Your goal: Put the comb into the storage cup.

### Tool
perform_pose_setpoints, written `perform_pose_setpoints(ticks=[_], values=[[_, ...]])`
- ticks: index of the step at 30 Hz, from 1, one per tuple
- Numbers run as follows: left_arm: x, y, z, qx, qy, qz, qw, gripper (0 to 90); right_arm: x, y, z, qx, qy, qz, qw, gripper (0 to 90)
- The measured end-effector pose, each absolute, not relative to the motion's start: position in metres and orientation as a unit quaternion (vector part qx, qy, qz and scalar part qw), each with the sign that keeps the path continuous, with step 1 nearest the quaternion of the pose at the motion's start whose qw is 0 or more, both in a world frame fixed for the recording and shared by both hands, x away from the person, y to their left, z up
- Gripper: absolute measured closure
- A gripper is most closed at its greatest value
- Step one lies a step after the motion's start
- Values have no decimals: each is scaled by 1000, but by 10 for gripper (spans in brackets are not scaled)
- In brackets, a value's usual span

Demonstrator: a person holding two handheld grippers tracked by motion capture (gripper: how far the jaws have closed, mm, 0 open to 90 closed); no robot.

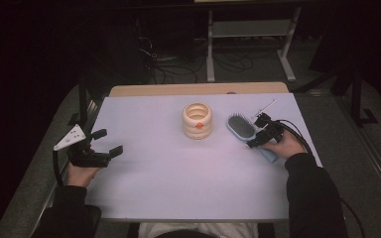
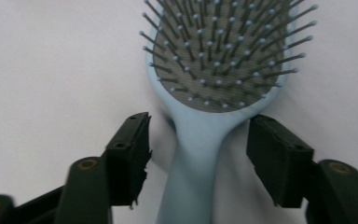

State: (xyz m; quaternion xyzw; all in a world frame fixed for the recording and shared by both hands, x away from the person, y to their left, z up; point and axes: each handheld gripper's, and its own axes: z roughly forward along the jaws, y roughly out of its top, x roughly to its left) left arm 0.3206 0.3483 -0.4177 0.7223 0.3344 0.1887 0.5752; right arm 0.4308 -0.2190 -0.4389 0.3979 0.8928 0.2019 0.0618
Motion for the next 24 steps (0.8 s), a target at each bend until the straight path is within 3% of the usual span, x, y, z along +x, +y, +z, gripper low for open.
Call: perform_pose_setpoints(ticks=[8,12,24], values=[[321,348,-418,722,335,189,575,0,431,-220,-437,408,890,192,69,543],[320,348,-418,722,334,190,575,0,431,-222,-436,410,890,183,74,655],[321,348,-418,722,334,189,575,0,430,-222,-435,410,891,179,74,683]])
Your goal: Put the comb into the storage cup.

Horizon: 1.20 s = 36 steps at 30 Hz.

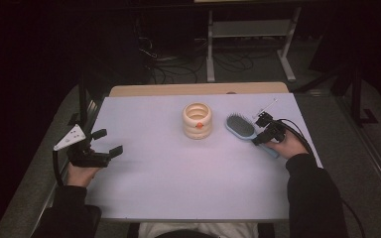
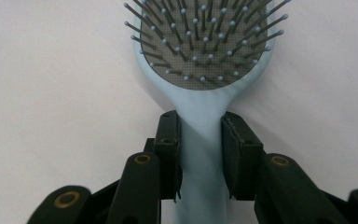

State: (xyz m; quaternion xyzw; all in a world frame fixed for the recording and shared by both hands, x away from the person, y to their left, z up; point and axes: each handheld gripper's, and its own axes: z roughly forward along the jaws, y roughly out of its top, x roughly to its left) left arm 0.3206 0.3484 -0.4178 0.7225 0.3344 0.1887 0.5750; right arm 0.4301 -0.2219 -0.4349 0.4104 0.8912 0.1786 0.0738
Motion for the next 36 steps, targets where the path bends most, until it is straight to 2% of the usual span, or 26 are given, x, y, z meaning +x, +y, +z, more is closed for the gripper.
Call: perform_pose_setpoints(ticks=[16,36], values=[[320,348,-418,722,334,189,575,0,425,-228,-420,407,887,204,81,683],[320,348,-417,722,335,190,575,0,412,-230,-373,389,882,242,112,683]])
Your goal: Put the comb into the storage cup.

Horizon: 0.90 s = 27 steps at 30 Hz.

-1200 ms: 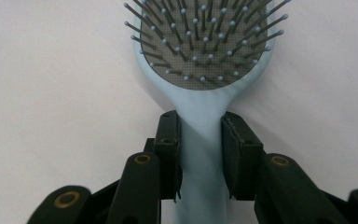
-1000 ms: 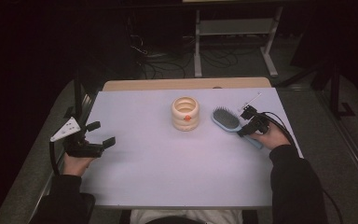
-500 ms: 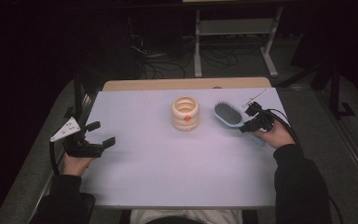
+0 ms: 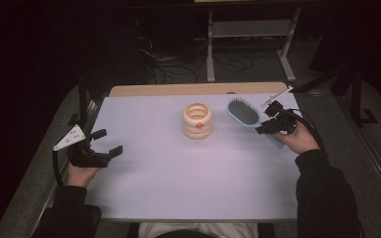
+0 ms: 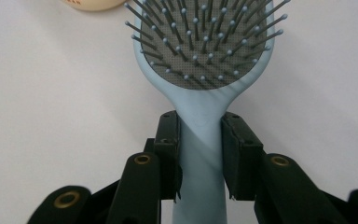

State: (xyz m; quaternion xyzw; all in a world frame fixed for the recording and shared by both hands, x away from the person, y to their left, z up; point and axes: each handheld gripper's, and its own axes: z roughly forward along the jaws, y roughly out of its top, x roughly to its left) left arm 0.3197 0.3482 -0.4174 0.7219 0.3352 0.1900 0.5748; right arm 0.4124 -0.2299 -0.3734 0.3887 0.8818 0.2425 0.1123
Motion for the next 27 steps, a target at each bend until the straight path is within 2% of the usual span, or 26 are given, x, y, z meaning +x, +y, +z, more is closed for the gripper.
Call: perform_pose_setpoints(ticks=[27], values=[[319,348,-417,723,335,190,574,0,403,-206,-316,350,885,273,144,683]])
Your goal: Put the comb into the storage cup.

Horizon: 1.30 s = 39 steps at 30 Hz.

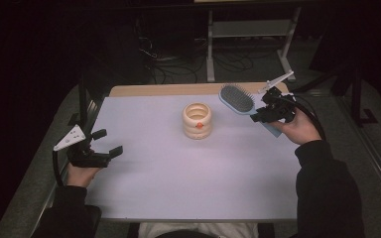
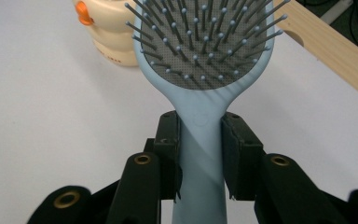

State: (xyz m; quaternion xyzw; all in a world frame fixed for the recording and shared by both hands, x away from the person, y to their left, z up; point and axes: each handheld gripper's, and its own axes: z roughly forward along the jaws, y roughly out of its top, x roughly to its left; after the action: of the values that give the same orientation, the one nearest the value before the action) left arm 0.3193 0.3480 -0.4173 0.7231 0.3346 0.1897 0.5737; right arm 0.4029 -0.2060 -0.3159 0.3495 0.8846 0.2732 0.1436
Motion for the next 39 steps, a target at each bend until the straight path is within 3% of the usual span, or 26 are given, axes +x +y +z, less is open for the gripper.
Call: perform_pose_setpoints(ticks=[39], values=[[319,335,-404,735,313,198,568,0,387,-157,-281,285,883,327,178,682]])
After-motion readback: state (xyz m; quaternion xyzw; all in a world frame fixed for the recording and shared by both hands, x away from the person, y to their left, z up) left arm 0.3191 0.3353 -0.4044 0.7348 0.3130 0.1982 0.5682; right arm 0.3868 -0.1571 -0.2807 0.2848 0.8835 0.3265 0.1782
